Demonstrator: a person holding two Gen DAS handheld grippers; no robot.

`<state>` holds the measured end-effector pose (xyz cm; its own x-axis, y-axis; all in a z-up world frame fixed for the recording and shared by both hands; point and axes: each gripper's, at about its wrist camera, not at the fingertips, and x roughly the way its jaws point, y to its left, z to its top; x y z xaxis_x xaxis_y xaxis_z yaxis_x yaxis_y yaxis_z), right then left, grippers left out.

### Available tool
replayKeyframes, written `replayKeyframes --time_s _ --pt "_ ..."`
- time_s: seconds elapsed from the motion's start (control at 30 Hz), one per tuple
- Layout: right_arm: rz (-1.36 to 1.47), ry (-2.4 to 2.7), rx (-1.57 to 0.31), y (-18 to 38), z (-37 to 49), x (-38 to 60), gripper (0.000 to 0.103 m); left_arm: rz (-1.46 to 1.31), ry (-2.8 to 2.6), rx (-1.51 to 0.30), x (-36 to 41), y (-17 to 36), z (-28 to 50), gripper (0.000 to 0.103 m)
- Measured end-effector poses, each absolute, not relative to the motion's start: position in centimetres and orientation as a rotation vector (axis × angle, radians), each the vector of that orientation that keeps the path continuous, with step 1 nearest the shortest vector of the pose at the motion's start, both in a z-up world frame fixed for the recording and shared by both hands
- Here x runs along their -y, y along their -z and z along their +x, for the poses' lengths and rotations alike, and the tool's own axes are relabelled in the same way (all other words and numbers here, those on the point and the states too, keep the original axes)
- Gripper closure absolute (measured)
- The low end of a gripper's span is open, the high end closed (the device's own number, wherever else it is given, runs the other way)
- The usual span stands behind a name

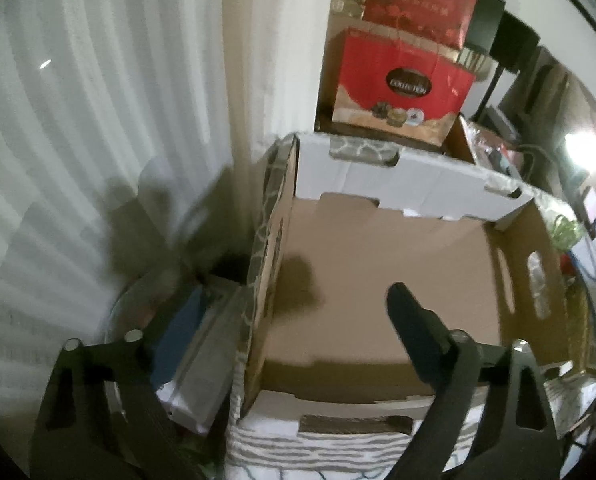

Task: Organize objects
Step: 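Move the left tool to the side wall of the cardboard box, then close the left tool on the cardboard box wall to hold it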

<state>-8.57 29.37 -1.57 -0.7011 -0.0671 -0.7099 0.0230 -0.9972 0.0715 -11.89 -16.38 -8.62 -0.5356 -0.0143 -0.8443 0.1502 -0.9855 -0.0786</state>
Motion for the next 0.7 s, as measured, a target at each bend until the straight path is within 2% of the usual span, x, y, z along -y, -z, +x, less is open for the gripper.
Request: replayKeyframes --time_s 0.07,0.17,0.4,0.47,0.53,0.57,0.7 --pt "1.204 2.845 0.099 1.8 -8.7 -29.5 0.000 1.501 2.661 -0.211 16.4 9.2 -12.1 0.042" --pt "1.219 2.833 0.107 2.1 -8.7 -29.8 0.000 1.545 2.654 -0.234 16.6 10.0 -12.3 0.057" --pt "1.232 2.815 0.125 2.7 -8.7 -30.1 0.000 1.560 2.652 -0.172 16.7 10.7 -12.5 0.072" --pt "1.237 2.808 0.133 2.9 -8.7 -30.2 0.000 1.560 2.661 -0.177 17.1 10.7 -12.5 0.088" --pt "1.243 2.804 0.136 3.0 -8.7 -30.3 0.000 1.568 2.674 -0.185 17.5 10.6 -12.4 0.097" --pt "1.244 2.804 0.136 3.1 -8.7 -30.3 0.000 1.570 2.684 -0.177 17.5 10.6 -12.3 0.099" --pt "1.252 2.805 0.154 3.2 -8.8 -30.7 0.000 1.571 2.713 -0.130 16.9 10.5 -11.7 0.099"
